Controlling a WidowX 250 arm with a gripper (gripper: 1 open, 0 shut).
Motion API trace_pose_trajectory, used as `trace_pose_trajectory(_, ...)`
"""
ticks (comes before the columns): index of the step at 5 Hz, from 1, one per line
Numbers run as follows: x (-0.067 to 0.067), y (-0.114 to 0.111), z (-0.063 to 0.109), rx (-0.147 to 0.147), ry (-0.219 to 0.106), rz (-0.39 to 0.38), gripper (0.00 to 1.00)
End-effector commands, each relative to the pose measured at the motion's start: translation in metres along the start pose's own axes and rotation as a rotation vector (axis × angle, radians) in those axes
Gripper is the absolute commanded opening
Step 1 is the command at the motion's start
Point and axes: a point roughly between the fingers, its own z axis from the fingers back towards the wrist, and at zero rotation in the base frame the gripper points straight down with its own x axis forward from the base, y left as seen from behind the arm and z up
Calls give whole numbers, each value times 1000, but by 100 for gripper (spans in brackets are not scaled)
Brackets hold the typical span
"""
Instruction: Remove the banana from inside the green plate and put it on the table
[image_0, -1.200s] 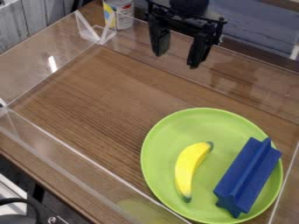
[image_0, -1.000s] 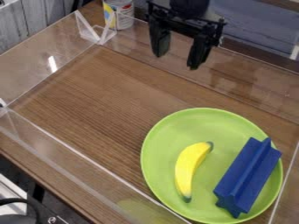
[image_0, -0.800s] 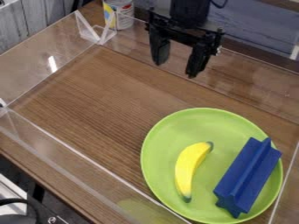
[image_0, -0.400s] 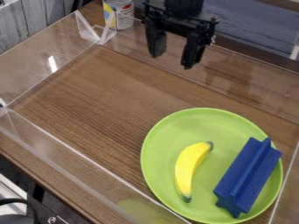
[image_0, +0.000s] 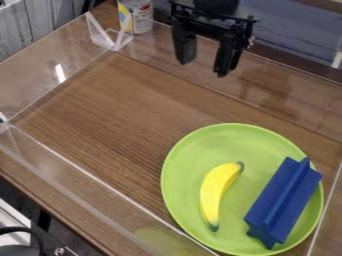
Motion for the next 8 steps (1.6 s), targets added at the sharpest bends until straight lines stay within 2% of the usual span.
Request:
trace_pose_trajectory(1,-5,-3,28,8,-88,-35,100)
trace_pose_trajectory(3,-15,-1,24,-7,-81,-54,100)
trace_pose_trajectory(4,-7,2,17,-16,-90,-59,100)
trace_pose_trajectory(6,-12,1,12,-21,-81,-56,100)
trace_pose_trajectory(7,-2,4,14,-16,-100,-45,100)
trace_pose_trajectory(8,3,6,17,-15,-110,-41,100)
